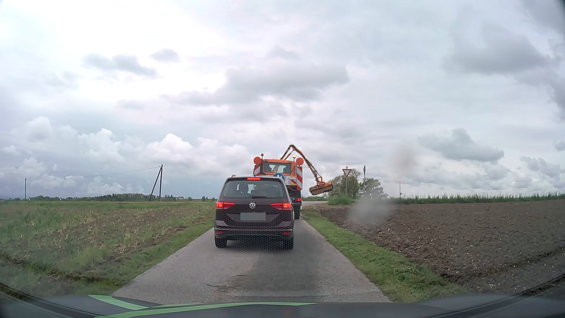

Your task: Follow the waypoints while adhering to traffic rules and regulations

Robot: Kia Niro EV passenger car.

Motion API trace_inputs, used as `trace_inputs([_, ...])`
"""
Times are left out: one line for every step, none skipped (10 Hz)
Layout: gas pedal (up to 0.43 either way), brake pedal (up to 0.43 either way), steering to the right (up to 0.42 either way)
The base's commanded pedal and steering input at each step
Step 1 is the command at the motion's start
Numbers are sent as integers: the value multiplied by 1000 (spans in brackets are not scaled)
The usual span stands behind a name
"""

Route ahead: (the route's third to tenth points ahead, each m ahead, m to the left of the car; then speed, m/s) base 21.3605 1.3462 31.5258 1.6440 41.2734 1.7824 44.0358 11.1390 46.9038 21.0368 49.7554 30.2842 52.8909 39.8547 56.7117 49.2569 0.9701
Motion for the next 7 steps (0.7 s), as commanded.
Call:
trace_inputs([0, 0, 0])
trace_inputs([0, 0, 0])
trace_inputs([0, 0, 0])
trace_inputs([0, 0, 0])
trace_inputs([0, 0, 0])
trace_inputs([0, 0, 0])
trace_inputs([0, 0, 0])
